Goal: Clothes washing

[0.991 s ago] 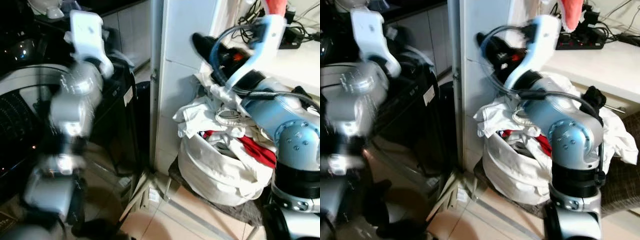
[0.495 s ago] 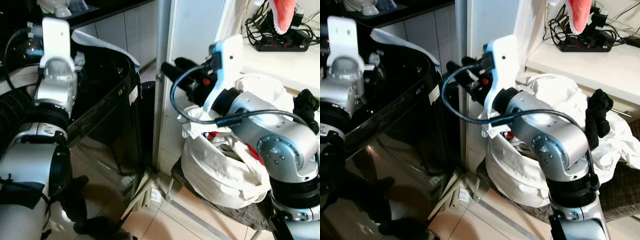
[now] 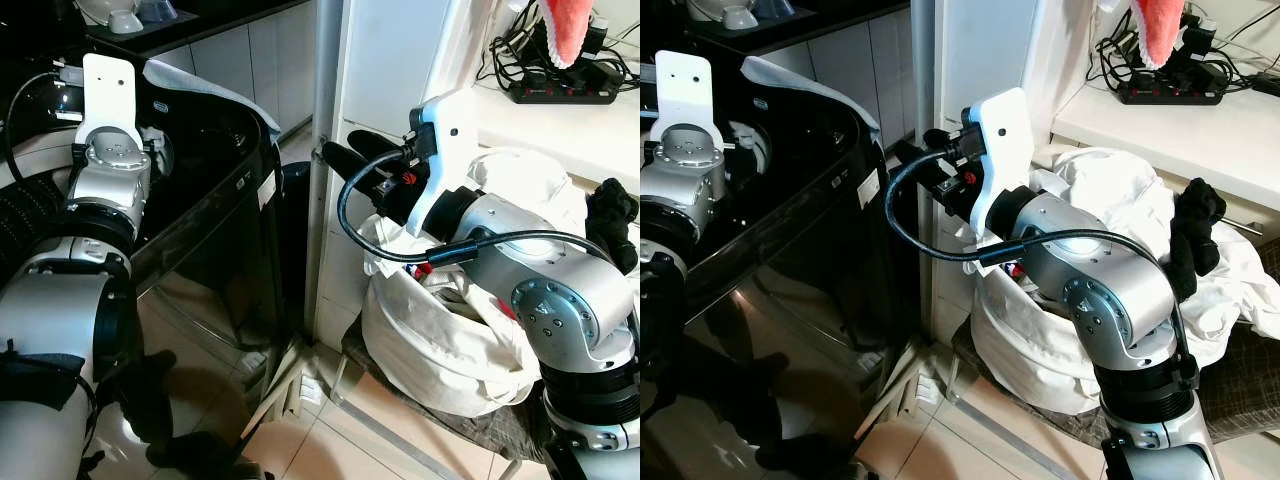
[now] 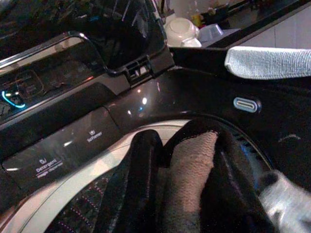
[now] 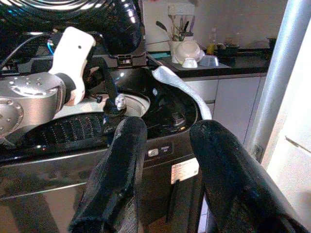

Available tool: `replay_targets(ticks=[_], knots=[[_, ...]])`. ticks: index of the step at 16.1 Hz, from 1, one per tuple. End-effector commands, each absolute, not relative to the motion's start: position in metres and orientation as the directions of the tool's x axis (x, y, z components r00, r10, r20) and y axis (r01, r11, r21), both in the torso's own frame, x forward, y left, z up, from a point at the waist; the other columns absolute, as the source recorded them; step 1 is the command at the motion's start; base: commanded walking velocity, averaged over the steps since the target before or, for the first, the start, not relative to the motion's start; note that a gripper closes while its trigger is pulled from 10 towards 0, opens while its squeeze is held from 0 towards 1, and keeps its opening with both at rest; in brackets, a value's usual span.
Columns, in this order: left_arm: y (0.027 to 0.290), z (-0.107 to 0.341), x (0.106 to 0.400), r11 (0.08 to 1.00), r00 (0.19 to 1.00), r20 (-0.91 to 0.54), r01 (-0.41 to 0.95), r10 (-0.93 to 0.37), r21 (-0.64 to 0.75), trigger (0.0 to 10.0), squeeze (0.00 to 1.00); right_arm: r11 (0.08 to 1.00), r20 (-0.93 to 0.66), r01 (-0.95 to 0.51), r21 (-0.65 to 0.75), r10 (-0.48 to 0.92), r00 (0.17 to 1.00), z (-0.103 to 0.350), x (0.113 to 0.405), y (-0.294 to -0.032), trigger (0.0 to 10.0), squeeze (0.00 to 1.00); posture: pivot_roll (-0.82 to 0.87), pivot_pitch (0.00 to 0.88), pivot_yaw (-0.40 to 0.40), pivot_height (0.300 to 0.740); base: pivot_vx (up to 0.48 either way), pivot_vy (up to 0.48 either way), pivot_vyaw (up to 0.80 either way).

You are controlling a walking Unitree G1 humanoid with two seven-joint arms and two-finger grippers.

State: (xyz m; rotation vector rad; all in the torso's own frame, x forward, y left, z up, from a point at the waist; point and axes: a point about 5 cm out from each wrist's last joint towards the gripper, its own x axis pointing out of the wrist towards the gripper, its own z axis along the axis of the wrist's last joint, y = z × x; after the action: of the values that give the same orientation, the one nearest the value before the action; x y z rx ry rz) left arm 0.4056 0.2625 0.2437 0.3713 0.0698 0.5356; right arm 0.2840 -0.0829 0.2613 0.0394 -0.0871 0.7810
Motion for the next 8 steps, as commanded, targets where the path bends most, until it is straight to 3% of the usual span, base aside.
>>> replay_targets(ticks=[1, 8], knots=[[0.2636, 0.2553, 0.407, 0.797, 0.863, 0.057, -0.487, 0.501, 0.357, 10.0, 1.0, 0.712, 0.09, -0.702, -0.01, 0.7, 0.708, 0.2602, 0.2834, -0.0839, 10.0, 0.0, -0.02, 0.0, -0.02, 0.74, 0.0, 0.0, 0.0], [0.2645, 0.2532, 0.4071, 0.799, 0.871, 0.046, -0.468, 0.489, 0.377, 10.0, 1.0, 0.709, 0.066, -0.705, -0.011, 0.704, 0.707, 0.2582, 0.2841, -0.0858, 10.0, 0.0, -0.02, 0.0, -0.023, 0.74, 0.0, 0.0, 0.0]])
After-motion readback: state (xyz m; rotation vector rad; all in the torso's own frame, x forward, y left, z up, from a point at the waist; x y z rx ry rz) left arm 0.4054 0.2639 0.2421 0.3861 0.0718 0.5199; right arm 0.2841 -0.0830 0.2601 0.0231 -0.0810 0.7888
